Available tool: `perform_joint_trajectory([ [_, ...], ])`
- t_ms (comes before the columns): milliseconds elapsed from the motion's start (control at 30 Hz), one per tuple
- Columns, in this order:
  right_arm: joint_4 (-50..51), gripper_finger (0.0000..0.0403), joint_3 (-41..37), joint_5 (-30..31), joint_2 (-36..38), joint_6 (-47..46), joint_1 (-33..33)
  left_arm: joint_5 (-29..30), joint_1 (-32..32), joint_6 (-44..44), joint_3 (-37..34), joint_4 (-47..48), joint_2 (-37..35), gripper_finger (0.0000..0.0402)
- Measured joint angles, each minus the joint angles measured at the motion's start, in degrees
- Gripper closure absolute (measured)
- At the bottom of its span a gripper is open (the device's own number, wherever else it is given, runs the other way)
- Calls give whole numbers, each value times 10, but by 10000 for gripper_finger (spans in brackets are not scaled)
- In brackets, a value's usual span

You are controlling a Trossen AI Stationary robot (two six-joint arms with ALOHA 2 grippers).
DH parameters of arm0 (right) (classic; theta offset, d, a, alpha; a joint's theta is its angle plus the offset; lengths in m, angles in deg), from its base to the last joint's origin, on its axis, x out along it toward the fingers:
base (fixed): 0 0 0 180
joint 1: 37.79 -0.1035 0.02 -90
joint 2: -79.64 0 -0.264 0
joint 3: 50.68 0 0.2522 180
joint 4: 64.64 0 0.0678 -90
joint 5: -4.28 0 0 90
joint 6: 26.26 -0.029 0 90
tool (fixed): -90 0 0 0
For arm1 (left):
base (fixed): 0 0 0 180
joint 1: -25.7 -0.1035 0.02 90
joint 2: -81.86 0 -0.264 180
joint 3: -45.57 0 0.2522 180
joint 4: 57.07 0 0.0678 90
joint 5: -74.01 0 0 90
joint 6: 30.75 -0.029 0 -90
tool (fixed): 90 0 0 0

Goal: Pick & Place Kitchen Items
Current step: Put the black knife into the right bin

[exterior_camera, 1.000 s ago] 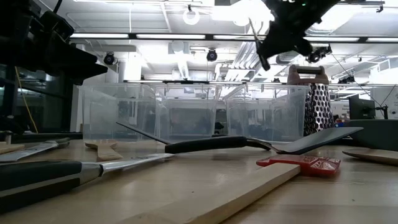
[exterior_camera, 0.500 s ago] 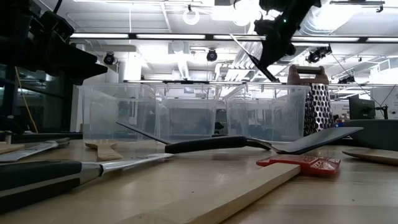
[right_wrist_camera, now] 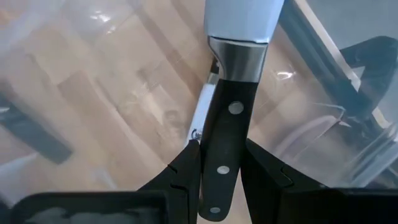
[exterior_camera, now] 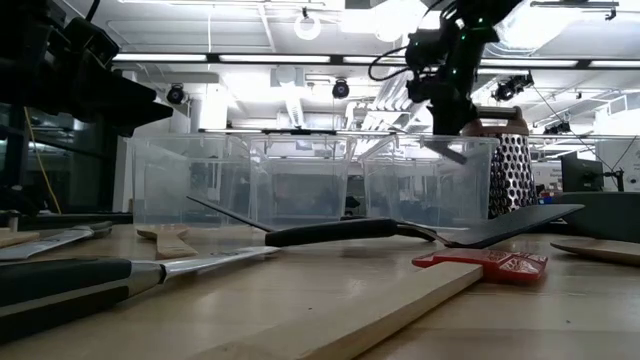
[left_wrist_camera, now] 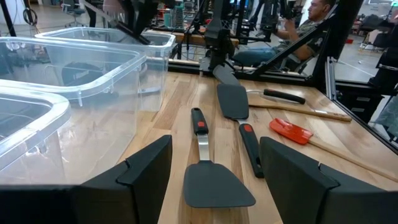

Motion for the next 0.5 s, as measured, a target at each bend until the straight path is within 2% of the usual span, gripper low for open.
perform_joint_trajectory([
  [500, 30, 322, 0, -13, -34, -51, 6, 0, 0, 0, 0, 0, 0, 162],
])
